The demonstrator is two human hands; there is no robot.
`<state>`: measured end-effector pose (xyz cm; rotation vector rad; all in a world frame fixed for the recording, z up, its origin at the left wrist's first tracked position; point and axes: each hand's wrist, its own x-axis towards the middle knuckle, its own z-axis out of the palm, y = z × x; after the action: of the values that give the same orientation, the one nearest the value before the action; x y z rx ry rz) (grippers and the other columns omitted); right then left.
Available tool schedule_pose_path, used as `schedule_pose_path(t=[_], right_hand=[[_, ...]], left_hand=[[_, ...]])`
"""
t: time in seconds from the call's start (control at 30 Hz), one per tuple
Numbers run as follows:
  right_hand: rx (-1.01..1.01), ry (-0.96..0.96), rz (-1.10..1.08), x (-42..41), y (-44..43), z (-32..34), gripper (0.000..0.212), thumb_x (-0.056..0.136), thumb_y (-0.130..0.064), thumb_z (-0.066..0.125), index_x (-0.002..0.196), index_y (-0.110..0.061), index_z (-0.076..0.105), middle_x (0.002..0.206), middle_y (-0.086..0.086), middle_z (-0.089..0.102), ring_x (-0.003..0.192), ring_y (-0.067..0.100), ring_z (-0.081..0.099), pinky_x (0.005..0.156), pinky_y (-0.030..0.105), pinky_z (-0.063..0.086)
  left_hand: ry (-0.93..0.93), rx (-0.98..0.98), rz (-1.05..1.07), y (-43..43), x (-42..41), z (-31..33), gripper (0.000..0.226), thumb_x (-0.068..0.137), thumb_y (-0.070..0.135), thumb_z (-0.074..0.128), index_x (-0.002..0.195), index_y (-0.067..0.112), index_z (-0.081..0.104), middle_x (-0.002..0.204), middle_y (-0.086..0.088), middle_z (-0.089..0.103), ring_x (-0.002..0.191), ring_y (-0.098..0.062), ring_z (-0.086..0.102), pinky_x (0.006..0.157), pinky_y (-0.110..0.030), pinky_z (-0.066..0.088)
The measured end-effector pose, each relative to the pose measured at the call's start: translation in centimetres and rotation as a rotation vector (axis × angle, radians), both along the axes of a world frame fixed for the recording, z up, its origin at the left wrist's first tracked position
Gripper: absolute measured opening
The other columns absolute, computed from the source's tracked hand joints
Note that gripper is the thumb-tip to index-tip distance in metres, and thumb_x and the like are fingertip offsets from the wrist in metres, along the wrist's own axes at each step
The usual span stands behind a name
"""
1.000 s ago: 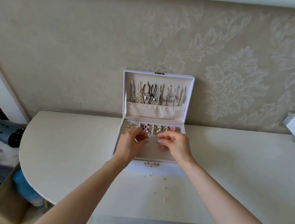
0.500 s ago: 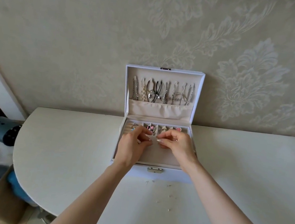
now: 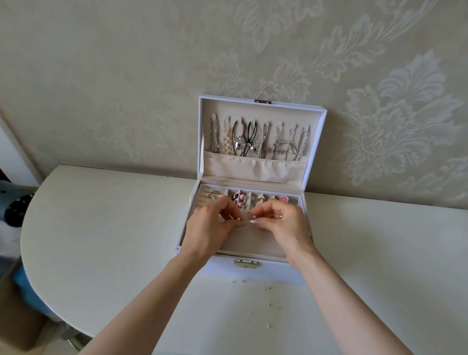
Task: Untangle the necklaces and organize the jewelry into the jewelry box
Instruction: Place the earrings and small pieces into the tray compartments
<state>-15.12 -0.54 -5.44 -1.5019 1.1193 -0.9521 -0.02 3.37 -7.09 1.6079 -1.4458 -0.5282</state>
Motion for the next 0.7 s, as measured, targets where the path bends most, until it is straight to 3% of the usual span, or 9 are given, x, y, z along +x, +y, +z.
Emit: schedule_pose_path(t=[0.27, 0.5, 0.7], right_hand=[[-0.01, 0.01, 0.001, 0.0, 0.1, 0.0, 0.025, 0.073, 0.013, 0.07, 0.071, -0.012, 0.065, 0.071, -0.001, 0.062, 0.057, -0.009, 0.055, 0.062, 0.003, 0.041], [-0.005, -0.012, 0.023, 0.0, -0.4, -0.3, 0.021, 0.075, 0.014, 0.066, 0.079, -0.006, 0.069, 0.074, 0.002, 0.064, 0.064, 0.001, 0.058, 0.065, 0.012, 0.05], [-0.028, 0.081, 0.003, 0.8, -1.6, 0.1, 0.014, 0.076, 0.011, 0.068, 0.077, -0.003, 0.069, 0.069, 0.005, 0.063, 0.057, 0.007, 0.058, 0.058, 0.015, 0.053]], left_hand=[[-0.024, -0.03, -0.01, 0.2, -0.1, 0.2, 0.019, 0.072, 0.012, 0.077, 0.07, 0.021, 0.061, 0.074, 0.012, 0.061, 0.071, -0.006, 0.054, 0.064, -0.028, 0.045], [0.106, -0.037, 0.114, -0.1, 0.1, 0.5, 0.029, 0.076, 0.011, 0.075, 0.07, 0.03, 0.054, 0.071, 0.012, 0.06, 0.067, -0.009, 0.054, 0.061, -0.02, 0.041], [0.119, 0.016, 0.155, -1.1, 0.8, 0.2, 0.019, 0.077, 0.007, 0.074, 0.073, 0.02, 0.06, 0.068, 0.008, 0.062, 0.064, -0.008, 0.055, 0.062, -0.017, 0.043]])
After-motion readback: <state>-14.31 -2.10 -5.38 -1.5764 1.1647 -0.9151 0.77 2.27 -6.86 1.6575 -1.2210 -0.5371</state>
